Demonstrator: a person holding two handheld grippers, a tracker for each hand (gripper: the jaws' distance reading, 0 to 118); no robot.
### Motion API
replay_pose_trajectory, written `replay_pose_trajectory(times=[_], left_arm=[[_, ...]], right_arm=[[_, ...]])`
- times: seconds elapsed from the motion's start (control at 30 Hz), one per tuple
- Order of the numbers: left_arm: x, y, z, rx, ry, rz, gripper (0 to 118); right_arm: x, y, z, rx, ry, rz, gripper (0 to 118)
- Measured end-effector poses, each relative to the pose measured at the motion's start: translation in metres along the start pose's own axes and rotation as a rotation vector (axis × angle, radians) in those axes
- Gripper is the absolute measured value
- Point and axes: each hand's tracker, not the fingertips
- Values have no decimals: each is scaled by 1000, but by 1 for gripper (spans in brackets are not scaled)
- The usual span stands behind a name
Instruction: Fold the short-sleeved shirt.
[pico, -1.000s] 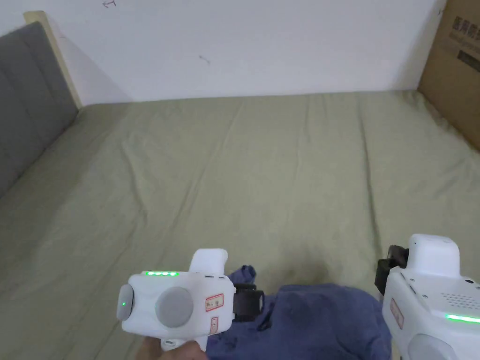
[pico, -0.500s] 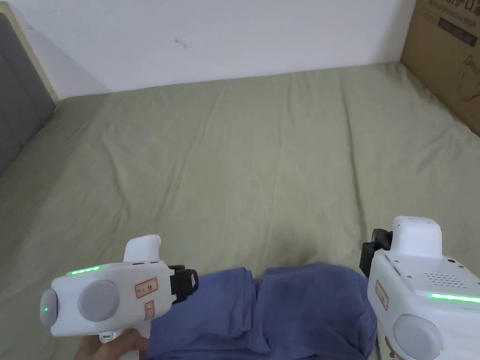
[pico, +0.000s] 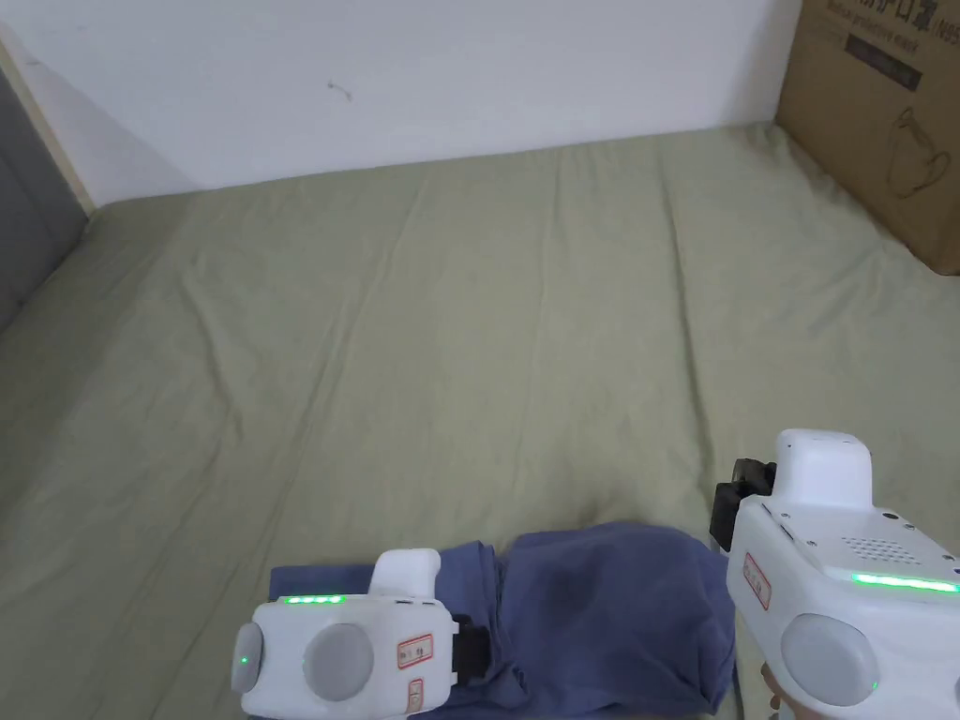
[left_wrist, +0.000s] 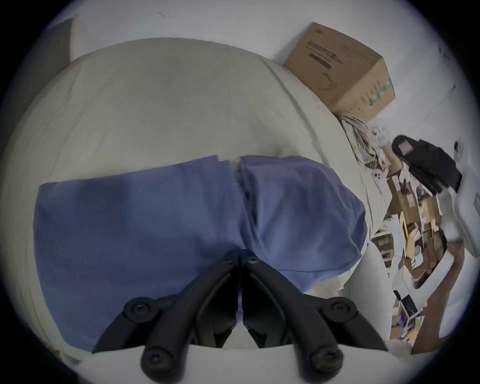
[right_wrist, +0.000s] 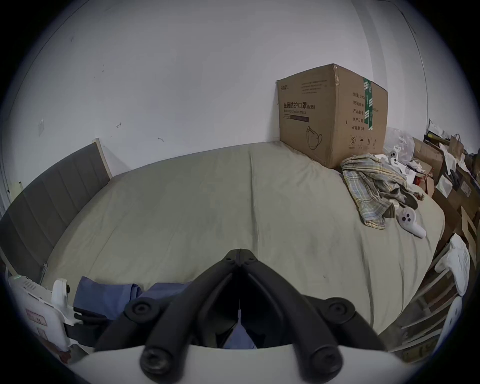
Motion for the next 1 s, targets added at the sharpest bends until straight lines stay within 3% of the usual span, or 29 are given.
replay_pose_trajectory(times=[0.33,0.5,0.63,0.67,0.7,0.73,0.77,0.83,1.0], left_arm=[[3,6,40,55,-144,-27,2],[-59,14,88,202,-194,149,2],[-129,2,115,255,-155,294,6],[-145,-5,119,264,-125,327,16],[-159,-12,122,263,-116,342,34],[-173,-19,123,249,-115,365,67],[-183,-27,123,237,-135,409,89],[-204,-41,116,210,-190,502,116],[-239,-67,86,264,-397,705,116]], right_arm=[[-10,9,12,30,12,36,1],[-22,14,17,52,23,56,1],[-39,15,20,69,33,100,1],[-43,16,19,70,38,110,1],[-48,16,19,73,41,119,1],[-52,15,19,73,42,128,1],[-57,15,17,69,47,138,1],[-66,15,13,59,51,158,1],[-89,13,9,39,73,186,1]])
